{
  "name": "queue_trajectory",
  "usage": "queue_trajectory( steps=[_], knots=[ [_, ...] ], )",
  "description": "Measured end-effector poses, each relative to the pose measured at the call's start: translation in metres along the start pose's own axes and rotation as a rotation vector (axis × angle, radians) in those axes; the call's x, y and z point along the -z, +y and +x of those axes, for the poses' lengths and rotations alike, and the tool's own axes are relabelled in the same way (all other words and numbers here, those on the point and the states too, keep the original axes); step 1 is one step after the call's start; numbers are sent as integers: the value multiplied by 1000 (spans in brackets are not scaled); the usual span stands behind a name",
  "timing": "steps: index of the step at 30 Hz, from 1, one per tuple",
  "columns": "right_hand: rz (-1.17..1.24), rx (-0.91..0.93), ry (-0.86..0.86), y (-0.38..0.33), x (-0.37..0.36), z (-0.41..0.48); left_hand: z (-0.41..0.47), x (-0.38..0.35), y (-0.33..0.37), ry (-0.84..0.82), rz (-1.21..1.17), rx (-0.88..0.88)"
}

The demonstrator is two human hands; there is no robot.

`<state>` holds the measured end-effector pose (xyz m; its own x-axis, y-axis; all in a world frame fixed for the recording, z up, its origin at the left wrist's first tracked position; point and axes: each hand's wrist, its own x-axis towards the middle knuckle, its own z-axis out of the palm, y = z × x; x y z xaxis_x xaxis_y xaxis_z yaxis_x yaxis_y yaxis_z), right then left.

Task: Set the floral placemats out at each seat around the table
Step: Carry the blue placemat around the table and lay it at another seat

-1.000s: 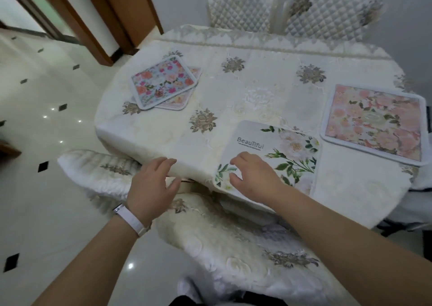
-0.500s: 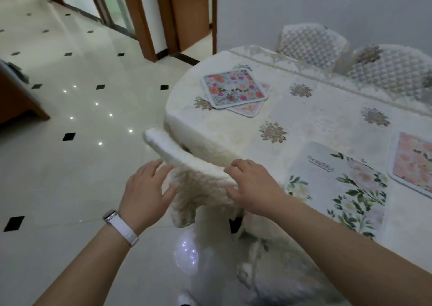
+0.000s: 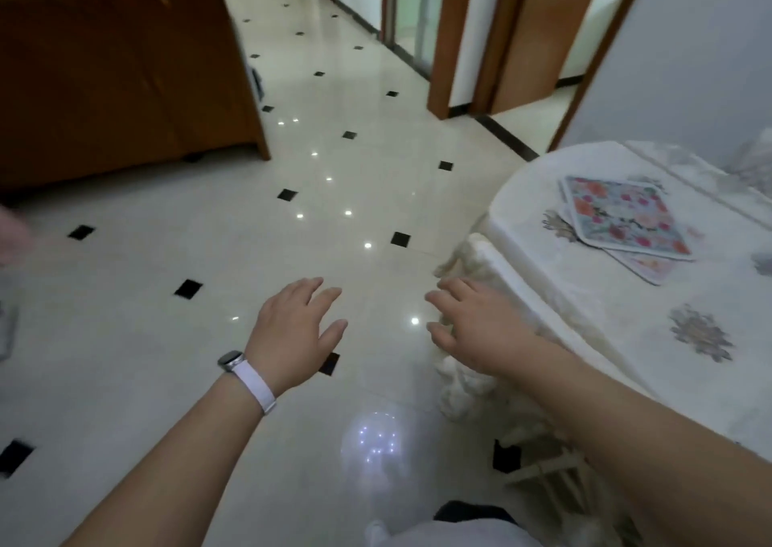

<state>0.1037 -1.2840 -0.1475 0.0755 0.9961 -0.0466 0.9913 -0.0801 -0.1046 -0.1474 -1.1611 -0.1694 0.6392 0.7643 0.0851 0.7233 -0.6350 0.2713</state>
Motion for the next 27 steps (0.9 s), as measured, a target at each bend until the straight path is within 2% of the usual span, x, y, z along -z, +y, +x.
queue_trajectory(
  steps=[6,11,18,27],
  knots=[
    [41,101,24,-35,-11,72,-1,6,-47,-3,9,121],
    [98,159,16,-37,-23,141,40,-1,-75,-8,9,174],
    [122,136,-33,17,-31,258,153,-8,-105,-19,27,210],
    [158,96,77,87,5,364,305,10,-104,-3,53,133]
  ],
)
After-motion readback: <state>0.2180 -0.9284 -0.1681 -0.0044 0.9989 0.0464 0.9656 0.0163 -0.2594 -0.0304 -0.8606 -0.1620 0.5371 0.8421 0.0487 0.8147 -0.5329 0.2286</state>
